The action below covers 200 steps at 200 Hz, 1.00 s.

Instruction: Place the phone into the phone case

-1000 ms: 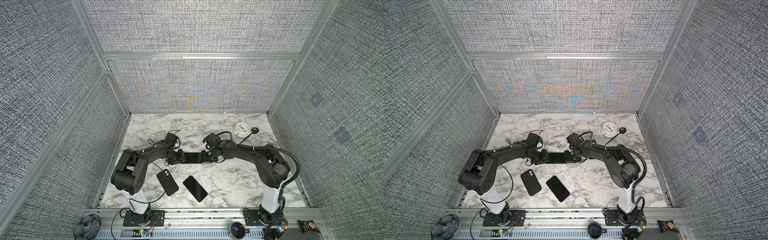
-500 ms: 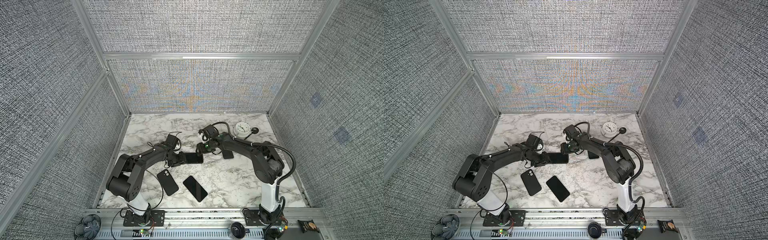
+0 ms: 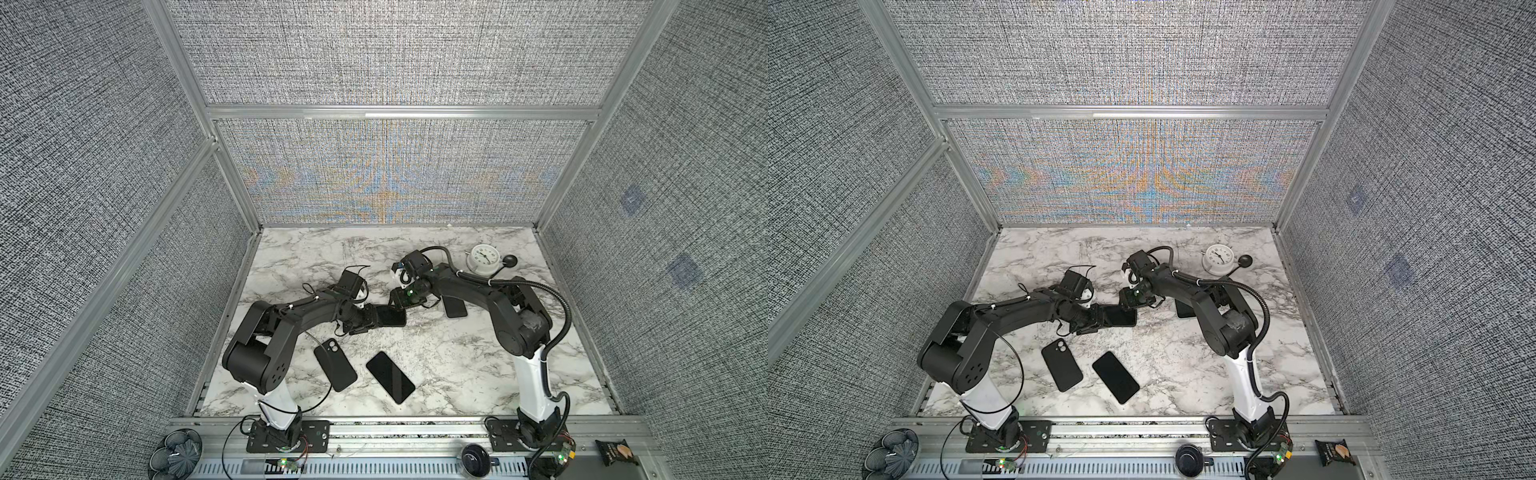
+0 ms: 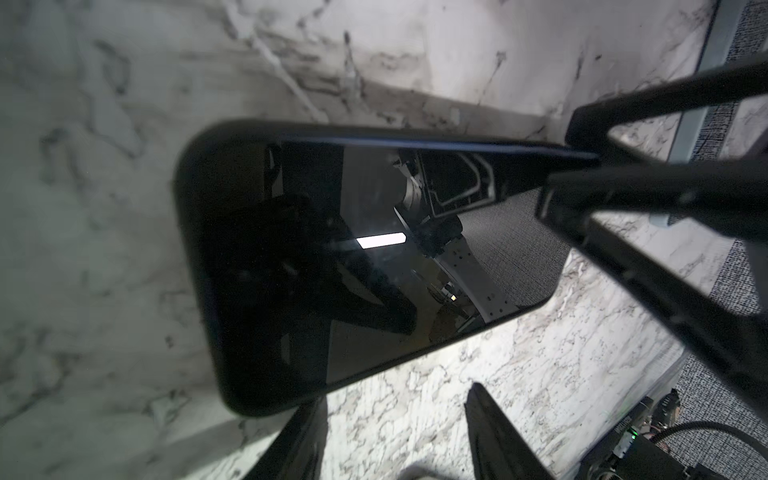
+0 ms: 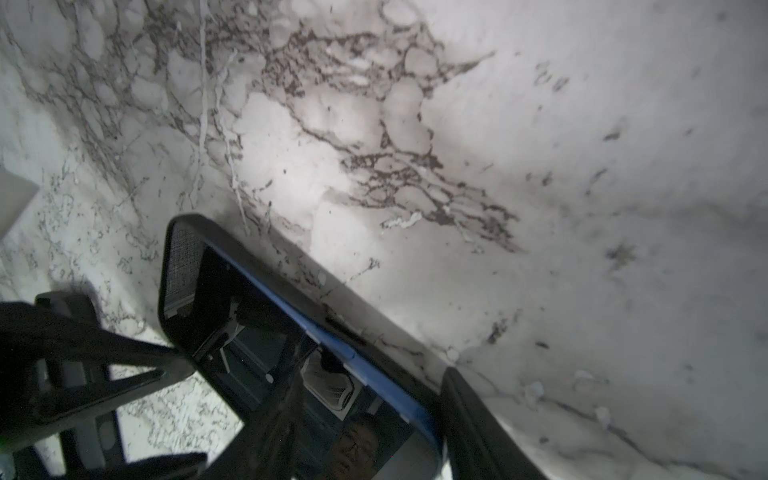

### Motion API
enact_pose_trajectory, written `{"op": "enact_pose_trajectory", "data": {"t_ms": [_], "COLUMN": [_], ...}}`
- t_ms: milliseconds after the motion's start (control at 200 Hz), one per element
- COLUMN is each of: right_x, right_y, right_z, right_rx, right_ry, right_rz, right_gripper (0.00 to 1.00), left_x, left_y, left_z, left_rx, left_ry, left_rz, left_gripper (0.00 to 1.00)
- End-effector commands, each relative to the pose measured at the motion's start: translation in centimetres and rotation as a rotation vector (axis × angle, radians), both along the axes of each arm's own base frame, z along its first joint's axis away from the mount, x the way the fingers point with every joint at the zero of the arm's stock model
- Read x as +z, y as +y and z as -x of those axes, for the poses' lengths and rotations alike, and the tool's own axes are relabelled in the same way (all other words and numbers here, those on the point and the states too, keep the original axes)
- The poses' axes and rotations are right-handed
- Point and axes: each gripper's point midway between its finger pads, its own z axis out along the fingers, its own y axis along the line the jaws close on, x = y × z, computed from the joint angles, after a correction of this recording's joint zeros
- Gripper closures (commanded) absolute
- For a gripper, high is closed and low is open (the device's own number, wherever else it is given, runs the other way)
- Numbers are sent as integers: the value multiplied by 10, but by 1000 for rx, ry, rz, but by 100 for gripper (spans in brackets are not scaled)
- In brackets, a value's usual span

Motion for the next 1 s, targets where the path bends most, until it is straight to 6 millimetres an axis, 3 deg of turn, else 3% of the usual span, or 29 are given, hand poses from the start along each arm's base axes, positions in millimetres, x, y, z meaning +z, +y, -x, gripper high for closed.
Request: {"op": "enact_pose_trajectory", "data": {"t_ms": [0, 375, 485, 620, 850, 995], "right_x": [4, 0, -3, 8, 23, 17], "right_y": [1, -13, -11, -9, -26, -20], "right_z": [12, 44, 54, 61, 41, 22], "right_rx": [22, -13, -29, -24, -42, -45], "right_ry": [30, 83, 107, 94, -1, 1], "right_rz": [-25, -50, -66, -79, 1, 2], "right_gripper": [48, 61, 64, 65, 65, 60], "left_x": [-3, -6, -6, -4, 0, -1], "left_y": [-1, -16, -18, -16, -6, -2], "left_z": [-12, -36, -38, -35, -21, -34], "left_rx": [0, -18, -16, -10, 38, 54], "left_ry": [-25, -37, -36, -32, -29, -41], "left_rz": [-21, -3, 2, 3, 5, 1], "left_gripper": [45, 46, 46, 46, 44, 43]}}
